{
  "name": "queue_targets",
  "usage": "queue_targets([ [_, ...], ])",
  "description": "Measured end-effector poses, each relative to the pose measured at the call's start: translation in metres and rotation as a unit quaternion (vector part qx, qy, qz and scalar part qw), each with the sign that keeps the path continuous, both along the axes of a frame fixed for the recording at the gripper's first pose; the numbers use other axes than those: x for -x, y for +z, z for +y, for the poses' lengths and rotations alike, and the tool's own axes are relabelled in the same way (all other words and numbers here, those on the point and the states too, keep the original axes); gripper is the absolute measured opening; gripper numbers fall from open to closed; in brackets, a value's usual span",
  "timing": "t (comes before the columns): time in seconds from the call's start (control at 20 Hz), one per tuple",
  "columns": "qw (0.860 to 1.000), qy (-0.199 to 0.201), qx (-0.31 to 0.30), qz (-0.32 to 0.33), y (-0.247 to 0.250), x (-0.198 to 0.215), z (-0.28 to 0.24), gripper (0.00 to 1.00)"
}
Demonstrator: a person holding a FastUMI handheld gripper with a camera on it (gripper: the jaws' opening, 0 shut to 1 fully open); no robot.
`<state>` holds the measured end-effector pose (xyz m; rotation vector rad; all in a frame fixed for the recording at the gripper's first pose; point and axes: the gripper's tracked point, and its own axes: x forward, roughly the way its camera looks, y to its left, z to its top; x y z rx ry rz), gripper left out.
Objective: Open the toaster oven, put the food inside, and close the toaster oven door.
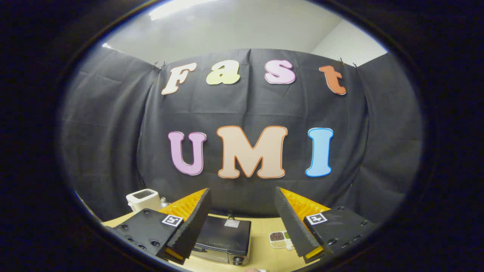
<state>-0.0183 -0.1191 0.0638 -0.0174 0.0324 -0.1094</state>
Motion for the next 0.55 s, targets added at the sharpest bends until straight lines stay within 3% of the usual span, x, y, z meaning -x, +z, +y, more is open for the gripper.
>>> queue_targets([
  [0.55,0.999,-0.022,-0.016,-0.025,0.037,-0.002,-0.037,1.00],
])
